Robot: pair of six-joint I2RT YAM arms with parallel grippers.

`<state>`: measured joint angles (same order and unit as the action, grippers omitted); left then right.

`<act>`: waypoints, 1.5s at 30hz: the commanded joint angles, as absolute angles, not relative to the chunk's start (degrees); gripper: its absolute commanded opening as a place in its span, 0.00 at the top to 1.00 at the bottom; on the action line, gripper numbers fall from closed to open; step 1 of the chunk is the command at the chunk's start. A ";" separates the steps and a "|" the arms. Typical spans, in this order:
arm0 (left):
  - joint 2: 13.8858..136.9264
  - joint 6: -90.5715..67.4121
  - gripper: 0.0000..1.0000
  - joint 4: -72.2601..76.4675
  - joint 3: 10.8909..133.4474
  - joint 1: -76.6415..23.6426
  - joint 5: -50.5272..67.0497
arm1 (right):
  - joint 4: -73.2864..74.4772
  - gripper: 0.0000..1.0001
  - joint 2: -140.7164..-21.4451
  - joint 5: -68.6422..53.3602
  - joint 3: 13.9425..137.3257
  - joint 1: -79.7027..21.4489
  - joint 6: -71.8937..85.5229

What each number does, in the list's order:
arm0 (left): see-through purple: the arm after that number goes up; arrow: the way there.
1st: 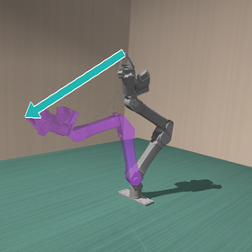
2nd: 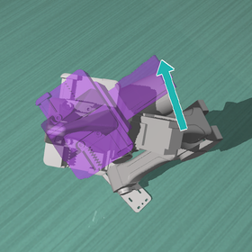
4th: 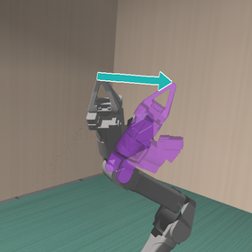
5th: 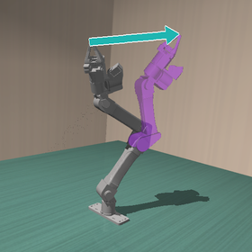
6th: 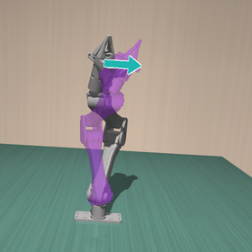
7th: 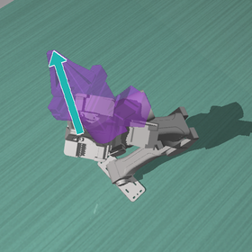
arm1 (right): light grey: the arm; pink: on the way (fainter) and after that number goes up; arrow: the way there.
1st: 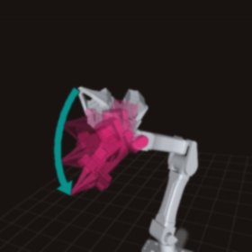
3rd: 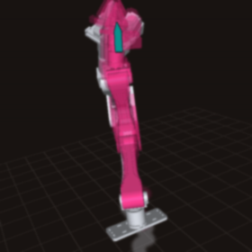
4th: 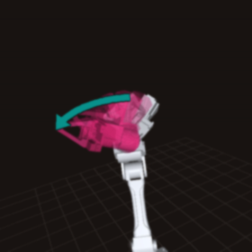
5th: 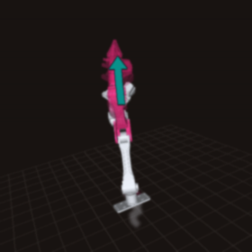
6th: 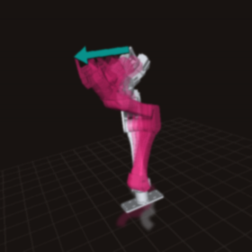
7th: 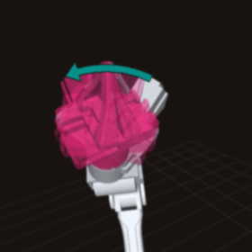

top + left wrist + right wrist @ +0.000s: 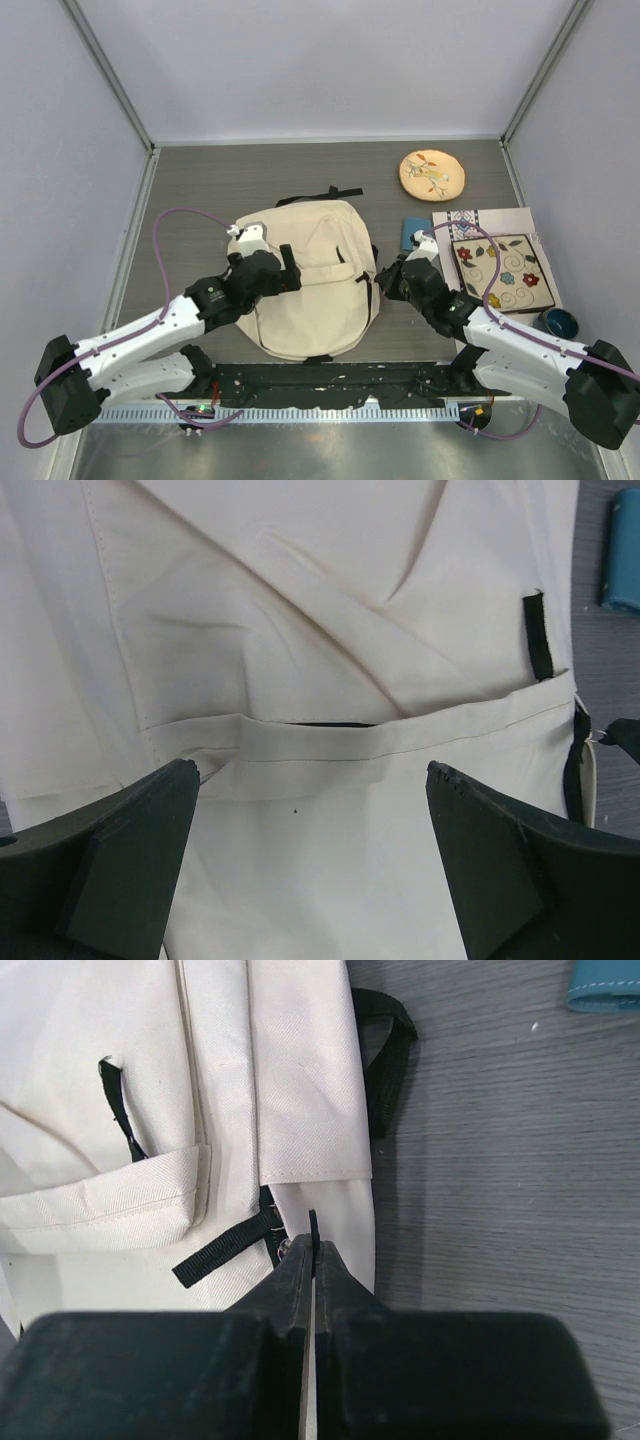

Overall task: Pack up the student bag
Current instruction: Zip the student bag at the center of the board, then unzip the student bag at the center of the board.

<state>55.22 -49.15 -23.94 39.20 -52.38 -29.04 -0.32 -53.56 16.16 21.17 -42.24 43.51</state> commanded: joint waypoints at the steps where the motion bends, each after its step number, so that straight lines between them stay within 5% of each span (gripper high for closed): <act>1: 58.79 -49.40 0.00 -23.30 39.37 -50.54 -25.76 | -1.41 0.95 -52.38 11.18 20.56 -42.01 42.90; 6: 62.48 -46.76 0.00 -22.15 43.85 -49.75 -24.70 | -3.78 0.85 -51.94 3.70 21.35 -42.10 38.33; 13: 66.96 -42.98 0.01 -22.68 51.50 -49.66 -21.71 | 4.83 0.29 -47.65 11.15 26.01 -42.01 35.94; 16: 68.46 -42.89 0.01 -22.59 53.61 -49.66 -20.13 | 6.41 0.19 -46.93 16.16 26.19 -41.92 38.84; 24: 72.41 -43.07 0.00 -21.53 59.06 -49.66 -18.63 | 6.51 0.17 -55.89 12.31 27.25 -39.46 44.03; 34: 81.90 -48.25 0.00 -23.64 66.52 -49.75 -19.07 | 0.35 0.17 -52.91 6.68 21.09 -39.37 49.31; 45: 93.68 -50.27 0.12 -28.20 76.54 -51.50 -19.07 | 0.97 0.17 -49.92 6.77 18.98 -39.38 49.75</act>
<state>90.43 -49.08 -25.76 71.68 -50.50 -19.03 2.96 -51.16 6.72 19.68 -39.51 48.73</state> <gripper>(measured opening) 0.886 0.832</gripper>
